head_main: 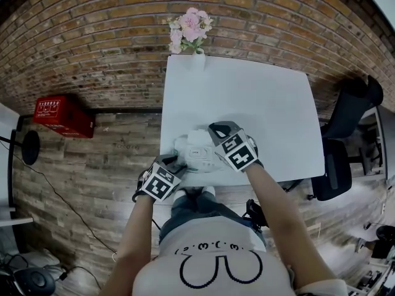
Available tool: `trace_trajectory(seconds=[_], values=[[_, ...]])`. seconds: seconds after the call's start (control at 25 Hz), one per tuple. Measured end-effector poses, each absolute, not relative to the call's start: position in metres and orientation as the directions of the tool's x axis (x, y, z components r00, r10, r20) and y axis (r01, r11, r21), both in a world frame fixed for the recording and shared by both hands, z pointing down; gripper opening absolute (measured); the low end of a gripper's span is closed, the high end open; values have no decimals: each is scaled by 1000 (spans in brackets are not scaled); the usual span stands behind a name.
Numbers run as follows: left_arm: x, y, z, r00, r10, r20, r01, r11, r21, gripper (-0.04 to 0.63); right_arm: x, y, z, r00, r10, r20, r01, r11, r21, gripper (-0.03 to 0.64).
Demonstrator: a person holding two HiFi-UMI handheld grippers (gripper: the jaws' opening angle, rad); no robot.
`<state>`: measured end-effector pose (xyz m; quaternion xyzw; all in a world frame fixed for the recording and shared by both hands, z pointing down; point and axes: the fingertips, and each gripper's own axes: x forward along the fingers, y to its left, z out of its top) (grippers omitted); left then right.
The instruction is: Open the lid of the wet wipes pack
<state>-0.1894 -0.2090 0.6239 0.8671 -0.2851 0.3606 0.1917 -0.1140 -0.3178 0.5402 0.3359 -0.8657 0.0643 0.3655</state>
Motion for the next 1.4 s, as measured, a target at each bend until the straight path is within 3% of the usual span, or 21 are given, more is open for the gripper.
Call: trace_trajectory(seconds=[0.56,0.8,1.04,1.08,1.12,1.4], values=[[-197,-206,576,629,-370,684,-608,-782,136,186,-77,-302,438,-528,-699,482,-707,676,206,-2],[-214,-247,481,679,-605,416,-709,-688,157,186,-76,-293,404,-509,-776,372,-765,606,217,-2],[-234,-271,402,592,-787,173,-805,-585,99,178,-79,-287,387,-507,-806,306,-785,578,221,-2],[-238,-272,393,573,-805,152,-819,-566,92,117,-79,-286,383,-506,-810,297,-790,573,218,-2],[-243,-272,384,556,-821,131,-831,-549,86,-2,-79,-285,380,-503,-815,288,-795,567,216,-2],[-260,-276,339,513,-858,25,-858,-513,19,-2,-84,-275,356,-471,-857,211,-837,509,201,-2]])
